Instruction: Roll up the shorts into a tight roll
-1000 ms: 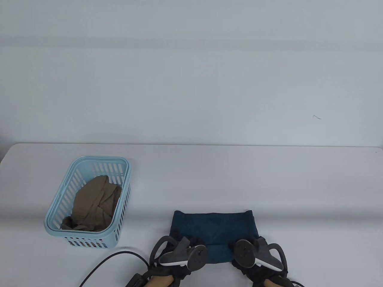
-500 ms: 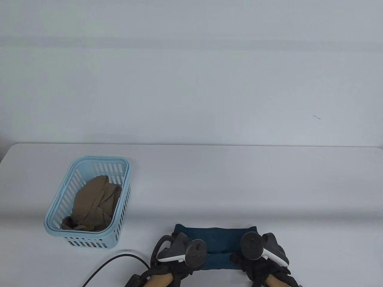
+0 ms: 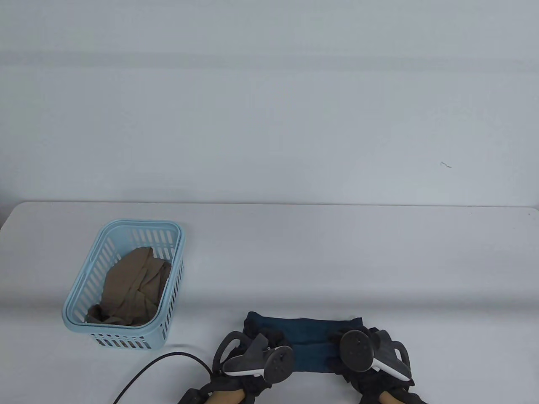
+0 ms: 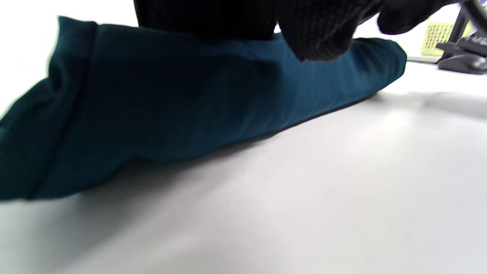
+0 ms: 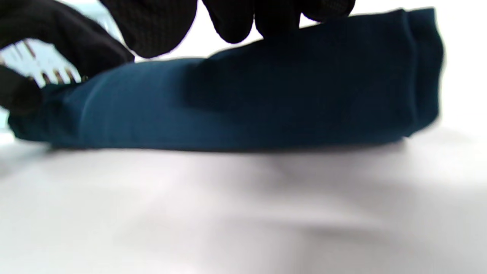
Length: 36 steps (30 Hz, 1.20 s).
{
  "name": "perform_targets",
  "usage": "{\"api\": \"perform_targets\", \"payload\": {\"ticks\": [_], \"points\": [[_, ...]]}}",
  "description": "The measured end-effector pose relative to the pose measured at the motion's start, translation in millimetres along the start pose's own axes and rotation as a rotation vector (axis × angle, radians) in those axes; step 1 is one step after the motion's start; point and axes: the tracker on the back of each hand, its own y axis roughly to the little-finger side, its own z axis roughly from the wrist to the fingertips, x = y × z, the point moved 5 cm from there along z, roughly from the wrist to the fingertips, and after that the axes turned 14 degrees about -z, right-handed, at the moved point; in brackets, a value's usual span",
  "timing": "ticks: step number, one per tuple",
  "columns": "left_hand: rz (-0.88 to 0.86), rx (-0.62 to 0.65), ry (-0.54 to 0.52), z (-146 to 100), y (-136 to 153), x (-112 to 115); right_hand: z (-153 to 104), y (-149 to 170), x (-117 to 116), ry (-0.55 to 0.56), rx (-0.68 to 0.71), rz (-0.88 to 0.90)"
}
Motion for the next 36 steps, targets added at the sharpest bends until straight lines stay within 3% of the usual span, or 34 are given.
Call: {"api": "perform_targets", "payload": {"ticks": [7,12,16,24,29,36], "points": [[0.042,-0.040,0.071,8.8,5.9,23.4,9.9,-9.5,-26.3,-0.115,0.013,-0.123],[0.128,-0.028,0.045,11.9,2.8,28.9,11.3,-14.2,-24.0,-0.035,0.007,-0.195],[0.062,-0.041,0.026,11.6,5.9,19.2,11.1,-7.4,-18.6,-0.023,0.002,-0.105],[-0.210,-0.080,0.058,8.4,19.4,6.2,10.9,16.3,-21.0,-0.103,-0.027,0.252],[-0.271,-0.106,0.064,10.4,22.6,11.7,13.8,21.8,-19.6,-0.097,-0.054,0.255],[-0.154,-0.225,0.083,22.9,26.9,11.4,24.5,22.0,-17.0,-0.033,-0.140,0.148]]}}
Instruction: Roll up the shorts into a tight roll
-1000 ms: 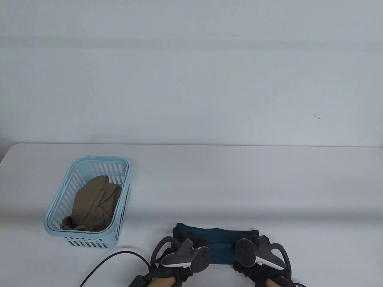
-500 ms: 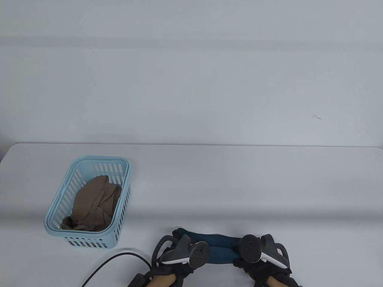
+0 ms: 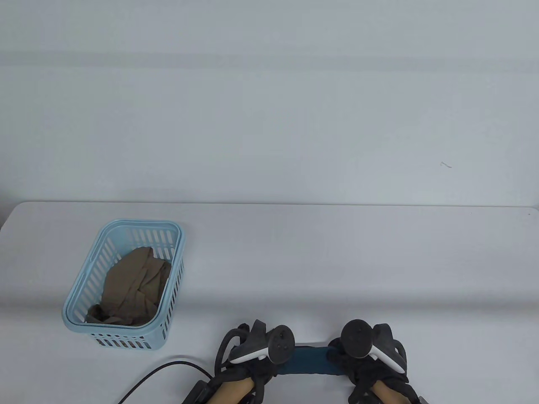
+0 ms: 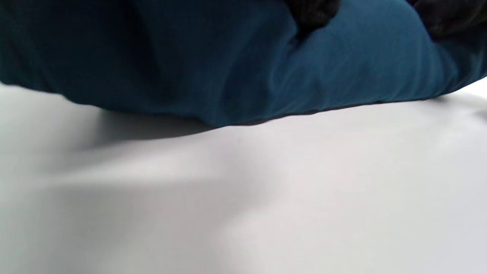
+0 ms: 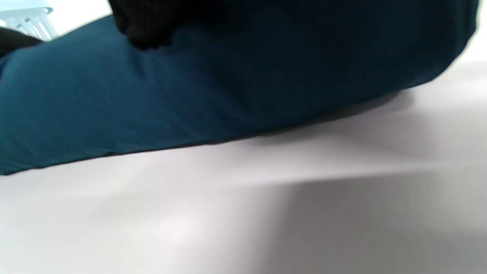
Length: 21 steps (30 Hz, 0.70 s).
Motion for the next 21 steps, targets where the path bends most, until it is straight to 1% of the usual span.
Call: {"api": "perform_targets", "payload": {"ticks": [5,9,12,14,16,18,20,21], "points": [[0.119,-0.072,-0.007,12.5,1.2,3.2,11.9,2.4,-3.1,0.013,-0.024,-0.021],[0.063,-0.119,-0.002,19.0,9.9,3.5,18.3,4.6,-8.2,0.018,-0.043,-0.019],[0.039,-0.126,0.006,20.6,14.2,3.0,19.6,4.7,-8.7,0.022,-0.046,-0.023],[0.031,-0.109,0.003,20.4,14.3,1.9,18.9,4.3,-8.1,0.028,-0.047,-0.022],[0.019,-0.092,-0.015,17.0,15.5,-6.3,16.8,4.6,-4.2,0.046,-0.031,-0.018],[-0.021,-0.057,-0.056,10.0,16.7,-18.7,12.7,5.8,2.3,0.070,-0.018,-0.017],[-0.053,-0.038,-0.150,-6.9,20.3,-39.9,6.1,8.2,14.0,0.107,0.001,-0.019],[-0.059,-0.020,-0.175,-13.5,20.7,-46.3,4.3,8.0,17.5,0.111,0.018,-0.007]]}}
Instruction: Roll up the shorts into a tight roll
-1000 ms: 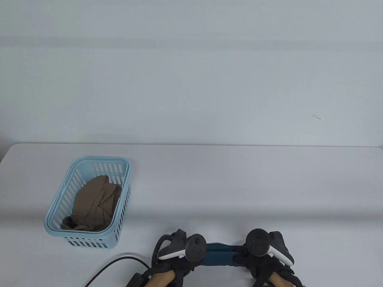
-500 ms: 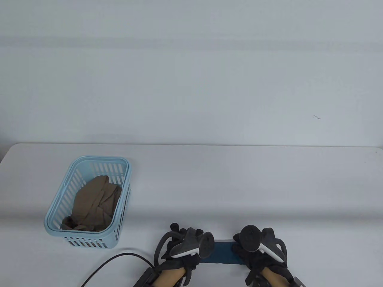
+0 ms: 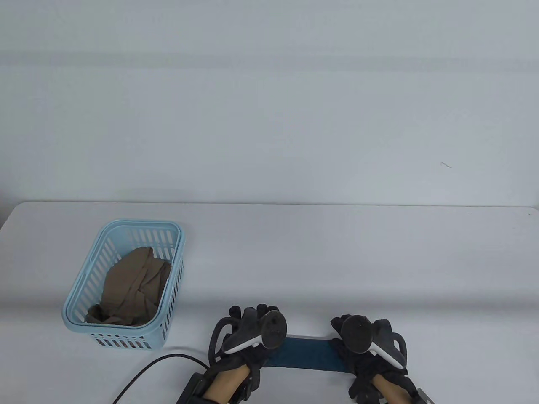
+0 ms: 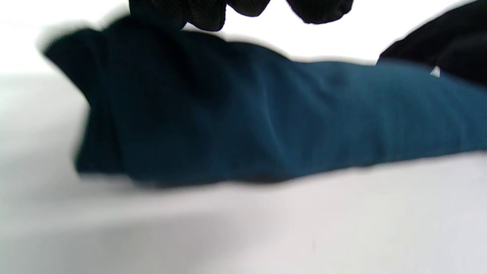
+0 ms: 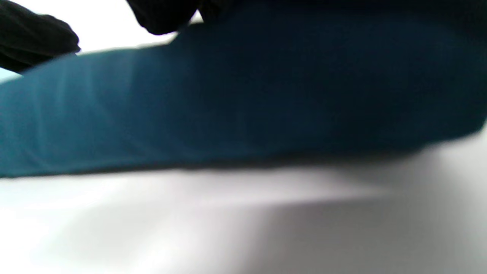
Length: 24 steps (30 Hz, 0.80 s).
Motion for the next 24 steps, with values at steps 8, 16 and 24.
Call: {"api": "perform_targets", "payload": {"ticks": [8,16,24], "points": [[-0.074,0.091,-0.188,-51.2,7.8,-47.4,-19.1,-47.4,10.1,-0.041,0.315,0.067],[-0.057,0.117,-0.140,-53.7,7.8,-37.4,-22.5,-77.6,-18.7,-0.115,0.377,-0.190],[-0.065,0.107,-0.102,-50.1,10.5,-29.7,-21.5,-77.0,-24.2,-0.095,0.372,-0.203]]}}
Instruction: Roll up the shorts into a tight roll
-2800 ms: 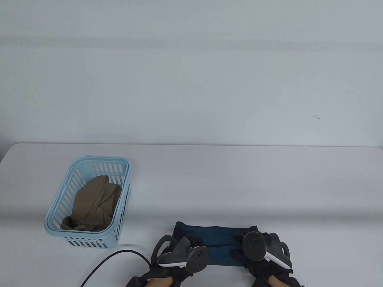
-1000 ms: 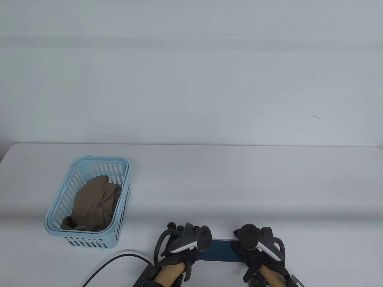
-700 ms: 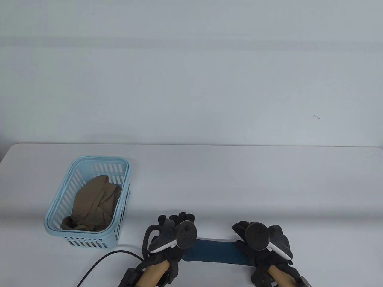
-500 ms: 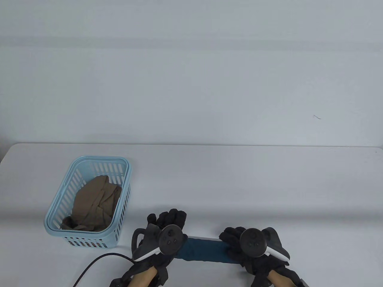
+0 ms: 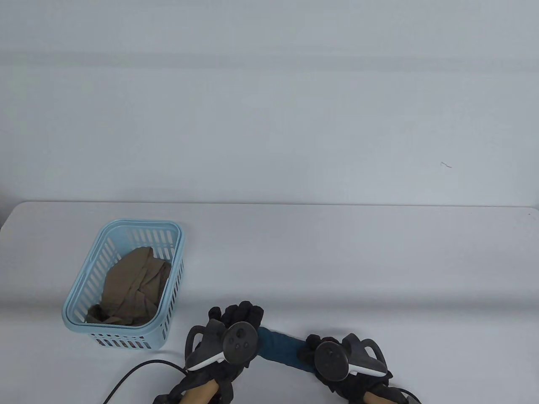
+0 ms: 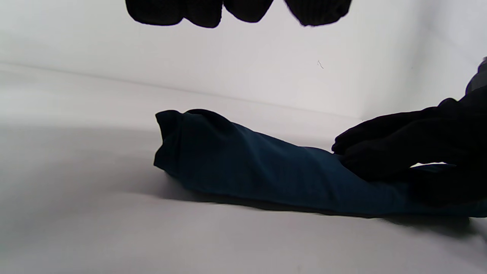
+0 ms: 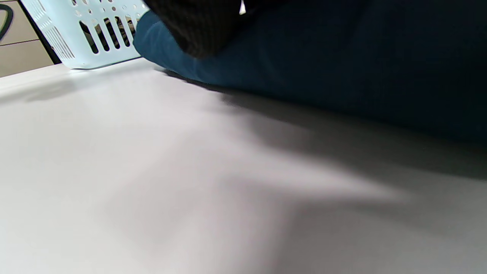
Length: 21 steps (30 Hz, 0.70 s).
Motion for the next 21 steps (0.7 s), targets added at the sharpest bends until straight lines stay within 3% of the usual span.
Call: {"api": "perform_targets", "payload": {"ticks": [11,17,21], "points": [[-0.011,-0.001,-0.001,0.2,-0.4,0.2,7.7,11.8,1.6,0.017,-0.087,-0.041],[-0.013,-0.001,0.000,0.2,-0.4,0.4,20.9,40.2,3.8,0.015,-0.220,-0.069],[-0.016,-0.001,0.000,0.5,-0.7,1.2,29.3,75.3,2.9,0.000,-0.355,-0.024]]}}
